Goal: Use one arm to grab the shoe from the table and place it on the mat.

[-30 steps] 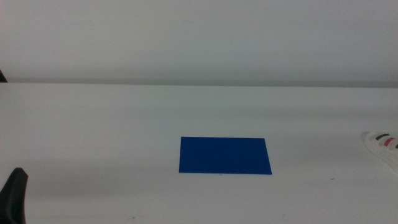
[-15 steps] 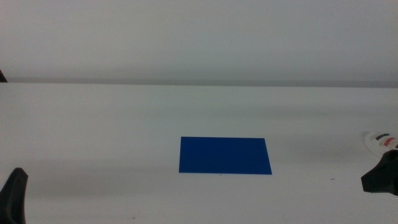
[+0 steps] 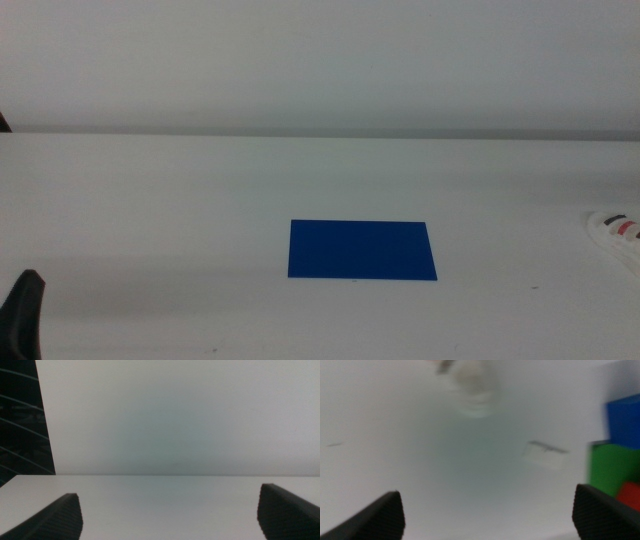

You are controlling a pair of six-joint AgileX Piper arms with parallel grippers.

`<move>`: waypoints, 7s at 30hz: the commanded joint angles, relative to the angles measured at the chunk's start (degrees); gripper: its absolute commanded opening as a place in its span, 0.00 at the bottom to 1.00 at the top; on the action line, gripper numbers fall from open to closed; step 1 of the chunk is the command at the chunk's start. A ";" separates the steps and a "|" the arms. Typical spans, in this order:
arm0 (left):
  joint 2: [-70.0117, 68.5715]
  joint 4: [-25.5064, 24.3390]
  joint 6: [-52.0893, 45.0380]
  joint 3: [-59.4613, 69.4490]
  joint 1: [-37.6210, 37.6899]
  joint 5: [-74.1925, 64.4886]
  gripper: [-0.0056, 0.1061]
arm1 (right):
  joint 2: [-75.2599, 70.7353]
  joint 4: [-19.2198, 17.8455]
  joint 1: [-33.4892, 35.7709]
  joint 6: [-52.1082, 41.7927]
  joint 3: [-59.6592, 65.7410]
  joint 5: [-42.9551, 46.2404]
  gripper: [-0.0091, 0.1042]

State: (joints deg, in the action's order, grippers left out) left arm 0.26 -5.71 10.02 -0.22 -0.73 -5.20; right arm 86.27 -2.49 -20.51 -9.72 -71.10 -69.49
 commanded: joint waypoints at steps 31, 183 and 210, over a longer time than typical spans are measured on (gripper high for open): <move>-2.35 0.12 0.33 2.44 0.24 0.66 0.89 | 29.28 -0.60 4.81 -19.67 -14.83 2.19 0.76; -2.35 0.12 0.33 2.44 0.24 0.66 0.89 | -39.21 -4.08 36.01 8.44 22.65 39.96 0.80; -2.35 0.12 0.33 2.44 0.24 0.66 0.89 | -74.20 0.19 22.43 9.72 60.21 65.23 0.84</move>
State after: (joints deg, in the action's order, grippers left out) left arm 0.26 -5.71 10.02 -0.22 -0.73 -5.20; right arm 13.92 -0.74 3.74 0.39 -14.66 -11.49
